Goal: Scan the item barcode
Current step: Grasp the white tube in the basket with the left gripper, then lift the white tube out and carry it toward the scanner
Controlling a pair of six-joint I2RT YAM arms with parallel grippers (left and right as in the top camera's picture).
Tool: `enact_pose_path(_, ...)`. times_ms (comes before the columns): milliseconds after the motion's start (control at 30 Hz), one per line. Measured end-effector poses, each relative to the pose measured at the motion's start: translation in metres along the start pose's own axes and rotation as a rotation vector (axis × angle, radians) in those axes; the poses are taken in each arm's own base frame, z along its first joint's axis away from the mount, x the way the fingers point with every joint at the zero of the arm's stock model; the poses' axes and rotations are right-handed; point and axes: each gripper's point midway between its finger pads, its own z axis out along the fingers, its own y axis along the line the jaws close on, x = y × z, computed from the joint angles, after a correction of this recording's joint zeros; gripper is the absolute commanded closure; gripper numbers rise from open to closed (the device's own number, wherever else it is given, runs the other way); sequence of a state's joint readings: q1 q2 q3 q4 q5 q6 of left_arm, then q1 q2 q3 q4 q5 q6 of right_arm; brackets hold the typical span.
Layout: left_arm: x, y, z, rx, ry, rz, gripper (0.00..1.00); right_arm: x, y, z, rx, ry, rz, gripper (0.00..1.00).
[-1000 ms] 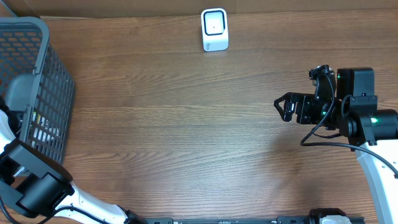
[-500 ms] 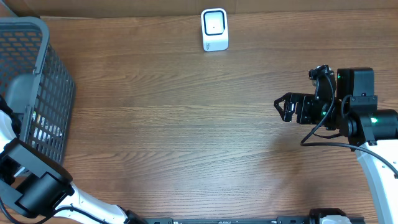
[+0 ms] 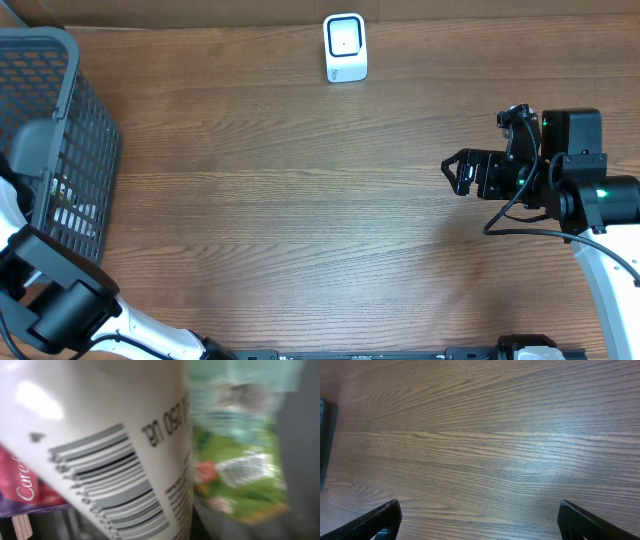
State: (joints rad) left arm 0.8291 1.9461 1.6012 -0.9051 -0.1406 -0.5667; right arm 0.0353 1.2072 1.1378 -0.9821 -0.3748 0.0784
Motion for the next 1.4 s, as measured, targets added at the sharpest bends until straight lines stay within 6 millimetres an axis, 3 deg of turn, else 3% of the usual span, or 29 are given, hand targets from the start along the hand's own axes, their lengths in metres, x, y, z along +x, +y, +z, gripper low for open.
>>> enact_pose_path(133,-0.017,-0.010,-0.048,0.088,-0.092,0.006,0.96,0.000,-0.001,0.000,0.005,-0.001,0.000,0.00)
enact_pose_path(333,-0.039,-0.025,-0.159,0.257,-0.336,0.041,0.96,0.000,-0.002,0.000,0.009,-0.002,0.000,0.00)
enact_pose_path(533,-0.041,-0.058,-0.266,0.454,-0.615,0.176,0.96,0.000,-0.002,0.000,0.009,-0.001,0.000,0.00)
enact_pose_path(700,-0.017,-0.075,-0.331,0.566,-0.756,0.325,0.96,0.000,-0.002,0.000,0.010,-0.002,0.000,0.00)
enact_pose_path(800,0.013,-0.087,-0.363,0.629,-0.809,0.454,0.96,-0.001,-0.002,0.000,0.010,-0.003,0.000,0.00)
enact_pose_path(900,0.056,-0.109,-0.391,0.714,-0.836,0.624,0.96,0.000,-0.002,0.000,0.012,-0.003,-0.001,0.00)
enact_pose_path(1000,0.119,-0.130,-0.401,0.801,-0.779,0.833,0.96,-0.001,-0.002,0.000,0.012,-0.003,-0.001,0.00)
enact_pose_path(1133,0.190,-0.150,-0.385,0.842,-0.638,1.061,0.96,-0.001,-0.002,0.000,0.012,-0.003,0.000,0.00)
enact_pose_path(1267,0.248,-0.166,-0.347,0.797,-0.465,1.241,0.96,-0.001,-0.002,0.000,0.012,-0.003,0.000,0.00)
enact_pose_path(1400,0.306,-0.173,-0.292,0.679,-0.240,1.378,0.96,0.000,-0.002,0.000,0.013,0.001,0.001,0.00)
